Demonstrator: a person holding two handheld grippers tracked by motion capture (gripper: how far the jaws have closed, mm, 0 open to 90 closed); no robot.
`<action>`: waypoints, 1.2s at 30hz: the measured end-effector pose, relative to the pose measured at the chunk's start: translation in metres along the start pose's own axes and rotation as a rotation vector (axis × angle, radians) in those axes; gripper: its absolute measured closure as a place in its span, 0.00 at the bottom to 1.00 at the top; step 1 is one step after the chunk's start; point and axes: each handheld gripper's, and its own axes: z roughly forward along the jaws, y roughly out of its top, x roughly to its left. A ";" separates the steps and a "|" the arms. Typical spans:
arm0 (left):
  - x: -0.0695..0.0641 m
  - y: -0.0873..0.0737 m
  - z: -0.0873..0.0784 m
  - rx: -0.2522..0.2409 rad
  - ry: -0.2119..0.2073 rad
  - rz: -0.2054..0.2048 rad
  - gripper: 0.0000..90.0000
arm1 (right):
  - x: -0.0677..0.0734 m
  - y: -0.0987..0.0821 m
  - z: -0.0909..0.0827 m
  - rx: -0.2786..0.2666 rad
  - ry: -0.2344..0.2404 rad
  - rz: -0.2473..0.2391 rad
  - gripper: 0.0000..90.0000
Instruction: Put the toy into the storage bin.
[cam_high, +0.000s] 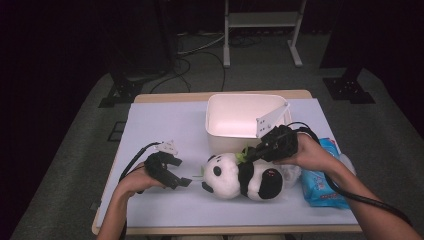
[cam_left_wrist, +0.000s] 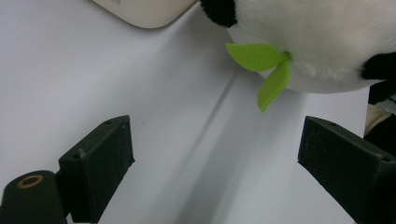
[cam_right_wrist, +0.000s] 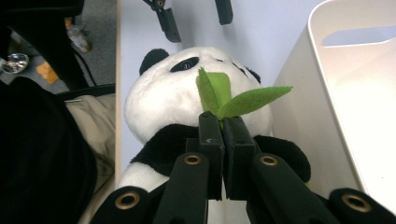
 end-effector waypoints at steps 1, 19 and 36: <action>0.000 0.000 0.000 -0.003 0.000 -0.003 0.11 | -0.001 0.001 -0.002 -0.001 0.006 0.001 0.97; 0.007 -0.005 -0.002 -0.015 0.000 -0.024 0.11 | 0.001 0.033 -0.049 -0.007 0.009 -0.020 0.97; 0.012 -0.006 -0.001 -0.034 0.010 -0.035 0.10 | -0.011 0.061 -0.093 -0.019 -0.040 -0.022 0.97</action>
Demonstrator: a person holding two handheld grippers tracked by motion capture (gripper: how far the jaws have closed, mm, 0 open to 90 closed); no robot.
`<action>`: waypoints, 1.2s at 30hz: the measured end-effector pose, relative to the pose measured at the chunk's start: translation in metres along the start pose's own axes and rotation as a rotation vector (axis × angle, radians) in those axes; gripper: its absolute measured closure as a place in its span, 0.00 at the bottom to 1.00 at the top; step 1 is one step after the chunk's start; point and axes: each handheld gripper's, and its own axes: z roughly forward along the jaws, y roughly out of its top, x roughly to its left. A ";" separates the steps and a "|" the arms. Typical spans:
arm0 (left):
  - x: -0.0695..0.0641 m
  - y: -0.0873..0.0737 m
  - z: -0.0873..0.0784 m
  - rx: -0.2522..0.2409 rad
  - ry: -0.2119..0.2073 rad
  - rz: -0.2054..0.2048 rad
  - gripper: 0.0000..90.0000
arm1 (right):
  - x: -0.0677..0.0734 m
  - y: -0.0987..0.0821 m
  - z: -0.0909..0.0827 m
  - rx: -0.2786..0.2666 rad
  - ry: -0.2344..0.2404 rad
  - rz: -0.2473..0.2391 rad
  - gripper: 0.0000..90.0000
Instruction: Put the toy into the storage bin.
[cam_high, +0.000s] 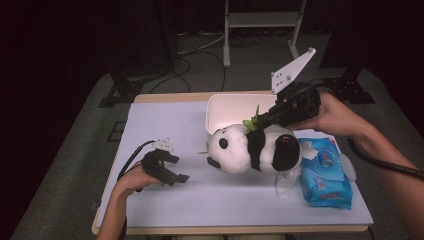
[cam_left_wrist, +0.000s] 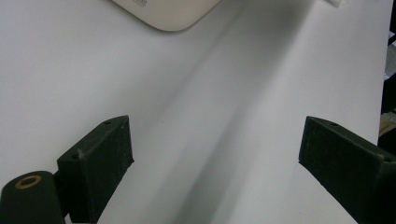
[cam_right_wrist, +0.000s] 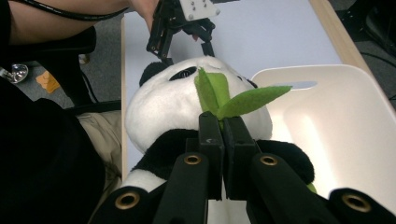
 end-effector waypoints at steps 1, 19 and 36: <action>0.000 0.000 0.000 0.001 -0.001 0.000 0.10 | -0.002 0.002 -0.002 -0.001 -0.004 0.003 0.97; 0.008 -0.008 -0.003 -0.018 0.009 -0.031 0.09 | -0.038 0.025 -0.022 0.001 -0.076 0.019 0.97; 0.008 -0.013 -0.004 -0.025 0.015 -0.049 0.08 | -0.080 0.028 -0.020 0.027 -0.117 0.058 0.97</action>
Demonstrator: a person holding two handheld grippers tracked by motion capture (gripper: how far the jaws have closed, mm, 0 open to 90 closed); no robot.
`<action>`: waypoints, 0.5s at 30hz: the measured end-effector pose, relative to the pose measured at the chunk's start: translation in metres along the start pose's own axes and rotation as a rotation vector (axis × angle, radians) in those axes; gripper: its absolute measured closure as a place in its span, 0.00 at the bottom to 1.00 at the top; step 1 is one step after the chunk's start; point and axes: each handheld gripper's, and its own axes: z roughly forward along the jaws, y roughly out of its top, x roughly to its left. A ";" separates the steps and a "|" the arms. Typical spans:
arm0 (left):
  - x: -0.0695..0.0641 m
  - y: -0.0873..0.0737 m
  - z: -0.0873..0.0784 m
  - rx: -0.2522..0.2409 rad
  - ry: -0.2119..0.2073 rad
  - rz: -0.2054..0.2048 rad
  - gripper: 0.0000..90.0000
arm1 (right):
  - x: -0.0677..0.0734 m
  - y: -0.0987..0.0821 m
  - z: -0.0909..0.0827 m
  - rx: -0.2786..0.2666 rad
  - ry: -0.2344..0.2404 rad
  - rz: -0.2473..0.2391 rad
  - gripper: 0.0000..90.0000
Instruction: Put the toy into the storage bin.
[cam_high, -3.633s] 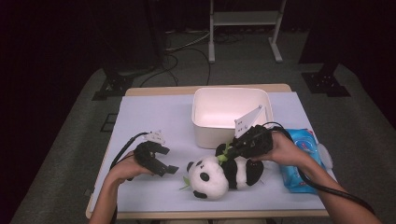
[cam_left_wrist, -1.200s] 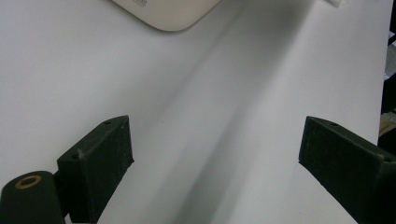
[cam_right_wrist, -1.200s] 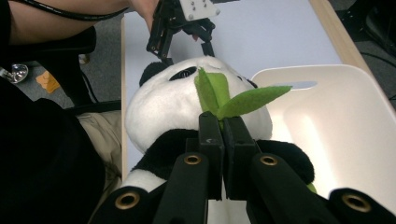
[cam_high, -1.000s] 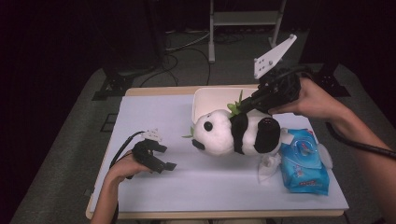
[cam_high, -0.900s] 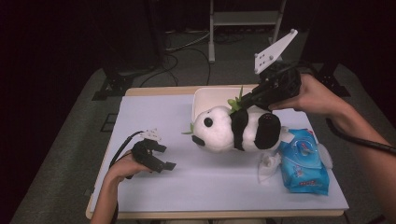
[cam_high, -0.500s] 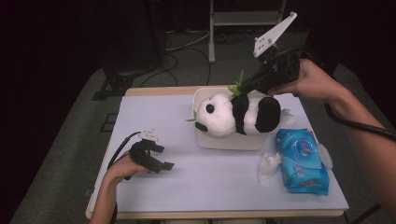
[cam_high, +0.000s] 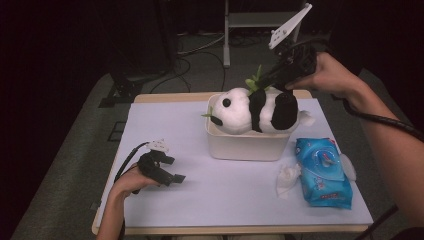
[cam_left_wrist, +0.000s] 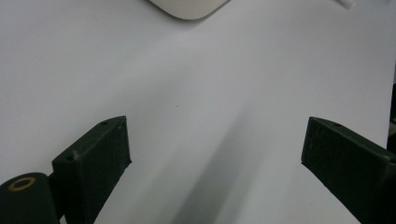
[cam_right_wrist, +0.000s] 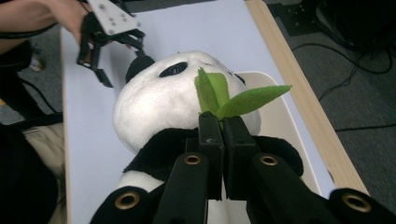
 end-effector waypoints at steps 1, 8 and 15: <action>0.000 0.000 0.000 0.000 0.000 -0.001 0.08 | -0.005 -0.001 0.002 0.002 -0.001 0.010 0.97; 0.000 0.000 0.001 0.002 -0.008 -0.002 0.08 | -0.024 -0.007 0.019 0.026 -0.008 0.036 0.97; 0.001 -0.001 0.001 0.000 -0.007 -0.004 0.08 | -0.040 -0.012 0.039 0.042 -0.004 0.056 0.97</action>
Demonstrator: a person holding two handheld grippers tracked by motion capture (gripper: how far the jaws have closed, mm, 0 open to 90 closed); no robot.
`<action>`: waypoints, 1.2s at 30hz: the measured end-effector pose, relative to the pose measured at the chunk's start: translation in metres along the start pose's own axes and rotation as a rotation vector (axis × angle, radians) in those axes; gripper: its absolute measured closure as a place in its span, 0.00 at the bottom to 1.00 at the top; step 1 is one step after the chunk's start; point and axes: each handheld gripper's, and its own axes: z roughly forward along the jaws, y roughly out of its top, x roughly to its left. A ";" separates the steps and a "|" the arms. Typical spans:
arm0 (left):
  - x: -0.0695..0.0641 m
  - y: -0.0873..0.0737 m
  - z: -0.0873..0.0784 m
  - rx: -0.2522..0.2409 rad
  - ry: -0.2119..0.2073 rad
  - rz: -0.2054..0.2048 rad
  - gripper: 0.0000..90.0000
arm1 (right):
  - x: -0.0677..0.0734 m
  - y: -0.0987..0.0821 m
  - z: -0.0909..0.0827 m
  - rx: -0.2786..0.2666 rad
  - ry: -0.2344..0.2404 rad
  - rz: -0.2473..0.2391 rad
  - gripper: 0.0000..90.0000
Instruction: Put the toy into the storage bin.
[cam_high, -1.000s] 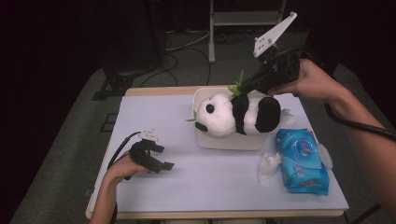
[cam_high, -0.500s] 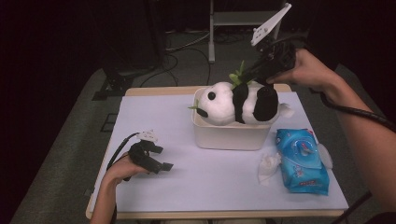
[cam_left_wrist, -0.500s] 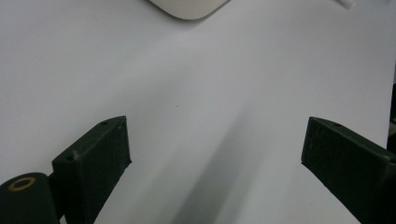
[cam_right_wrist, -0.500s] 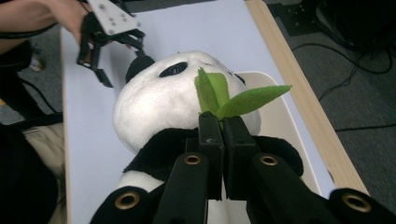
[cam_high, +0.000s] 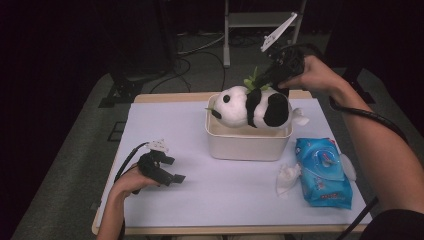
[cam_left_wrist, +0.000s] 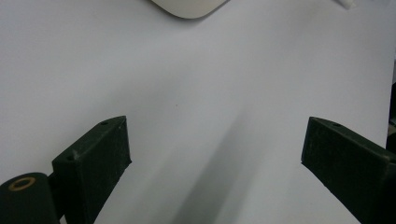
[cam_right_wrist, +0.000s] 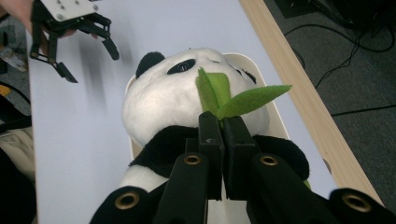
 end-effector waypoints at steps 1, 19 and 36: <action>0.000 0.000 0.000 0.000 0.001 0.001 0.08 | -0.002 0.000 0.003 0.001 0.003 0.001 0.97; -0.001 -0.001 0.001 0.003 -0.005 -0.001 0.08 | -0.012 -0.013 0.056 0.032 0.036 0.033 0.97; -0.002 -0.001 0.002 0.002 -0.009 -0.001 0.08 | -0.007 -0.038 0.089 0.047 0.103 0.067 0.97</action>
